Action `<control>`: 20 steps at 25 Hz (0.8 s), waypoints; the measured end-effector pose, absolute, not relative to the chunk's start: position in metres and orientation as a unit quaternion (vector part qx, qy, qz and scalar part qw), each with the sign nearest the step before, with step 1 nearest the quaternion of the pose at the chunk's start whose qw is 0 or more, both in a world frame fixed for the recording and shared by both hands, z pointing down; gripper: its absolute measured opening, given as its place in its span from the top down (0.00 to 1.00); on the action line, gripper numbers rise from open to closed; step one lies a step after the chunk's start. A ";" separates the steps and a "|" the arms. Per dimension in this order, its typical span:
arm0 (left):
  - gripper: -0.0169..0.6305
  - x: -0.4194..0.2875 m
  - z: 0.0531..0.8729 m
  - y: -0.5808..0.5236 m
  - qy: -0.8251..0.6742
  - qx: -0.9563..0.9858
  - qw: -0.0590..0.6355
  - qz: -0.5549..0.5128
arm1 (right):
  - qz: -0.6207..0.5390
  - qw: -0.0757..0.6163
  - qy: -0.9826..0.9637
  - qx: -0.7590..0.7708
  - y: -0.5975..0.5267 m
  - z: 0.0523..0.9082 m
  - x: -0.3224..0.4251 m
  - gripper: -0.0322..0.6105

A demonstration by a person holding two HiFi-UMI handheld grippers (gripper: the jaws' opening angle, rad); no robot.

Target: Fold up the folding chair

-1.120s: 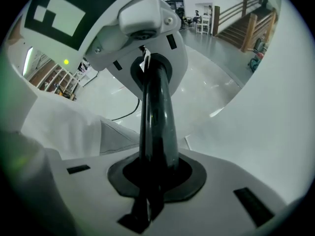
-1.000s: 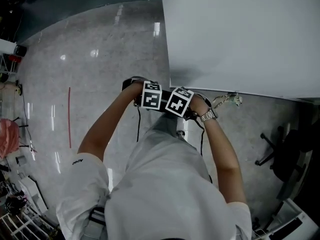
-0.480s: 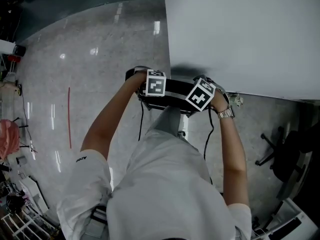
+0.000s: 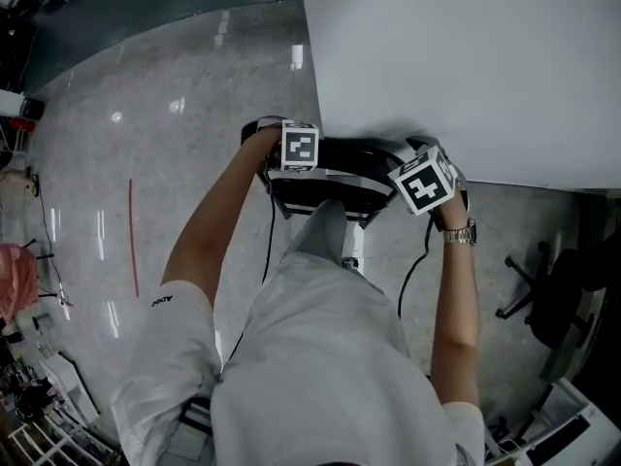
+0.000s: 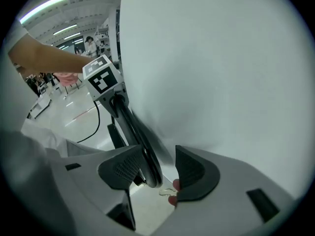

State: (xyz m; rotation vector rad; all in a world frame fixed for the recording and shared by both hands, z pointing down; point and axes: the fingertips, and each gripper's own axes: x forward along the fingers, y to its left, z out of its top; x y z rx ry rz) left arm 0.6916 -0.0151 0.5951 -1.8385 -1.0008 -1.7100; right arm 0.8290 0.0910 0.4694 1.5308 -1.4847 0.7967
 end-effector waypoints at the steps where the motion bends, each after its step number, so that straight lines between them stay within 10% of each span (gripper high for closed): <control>1: 0.87 0.693 0.596 -0.017 -0.362 -0.663 0.216 -0.619 | 0.322 0.411 -0.591 0.615 0.092 0.470 0.831 0.61; 20: 0.74 0.698 0.591 -0.025 -0.341 -0.694 0.238 -0.588 | 0.404 0.314 -0.627 0.587 0.124 0.521 0.745 0.61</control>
